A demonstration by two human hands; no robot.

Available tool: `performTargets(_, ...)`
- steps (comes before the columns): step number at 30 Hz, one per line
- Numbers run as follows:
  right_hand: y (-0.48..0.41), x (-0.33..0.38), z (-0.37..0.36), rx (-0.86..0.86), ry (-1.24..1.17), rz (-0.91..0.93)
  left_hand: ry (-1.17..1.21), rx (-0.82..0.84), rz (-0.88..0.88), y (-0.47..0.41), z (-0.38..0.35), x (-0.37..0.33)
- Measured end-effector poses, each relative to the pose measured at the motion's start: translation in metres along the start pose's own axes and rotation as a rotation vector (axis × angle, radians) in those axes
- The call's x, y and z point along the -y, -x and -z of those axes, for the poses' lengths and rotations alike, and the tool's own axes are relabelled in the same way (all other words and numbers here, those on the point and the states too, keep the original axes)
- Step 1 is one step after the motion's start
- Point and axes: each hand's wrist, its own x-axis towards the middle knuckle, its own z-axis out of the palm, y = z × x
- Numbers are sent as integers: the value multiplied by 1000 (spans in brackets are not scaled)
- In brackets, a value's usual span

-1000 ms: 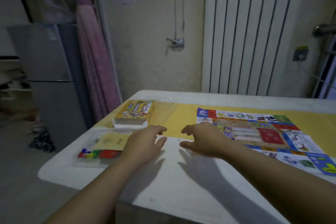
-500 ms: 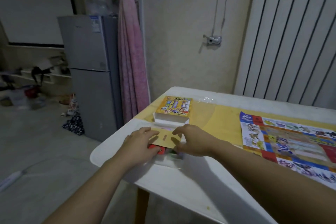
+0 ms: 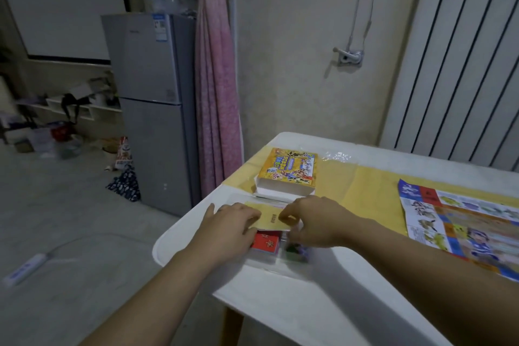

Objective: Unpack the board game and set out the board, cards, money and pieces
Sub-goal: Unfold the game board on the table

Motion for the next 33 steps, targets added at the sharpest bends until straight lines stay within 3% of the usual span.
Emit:
performTargets(4, -2, -4, -1, -221, -15, -15, 70, -132, 14, 6, 3, 2)
performTargets(7, 6, -8, 9, -442, -72, -5, 173, -346, 21, 11, 11, -8)
performTargets(11, 29, -21, 25, -686, -141, -15, 649, -515, 165, 8, 28, -45)
performTargets(13, 47, -35, 29, -779, -107, 21, 985, -393, 293, 4, 35, -75)
performTargets(15, 71, -51, 34, -831, -53, 45, 1324, -133, 374, 2, 39, -113)
performTargets(17, 96, -71, 37, -818, -5, 76, 1473, 28, 385, -3, 40, -152)
performTargets(20, 141, -104, 38, -757, 39, 131, 1620, 67, 333, -12, 31, -209)
performTargets(22, 172, -127, 39, -668, 18, 101, 1558, 67, 267, -20, 21, -244)
performTargets(25, 218, -162, 43, -605, -174, -98, 1444, 117, 168, -29, 4, -297)
performTargets(30, 280, -230, 49, -663, -680, -406, 1345, 278, 37, -46, -27, -391)
performTargets(33, 321, -265, 42, -718, -826, -537, 1303, 358, -45, -50, -45, -446)
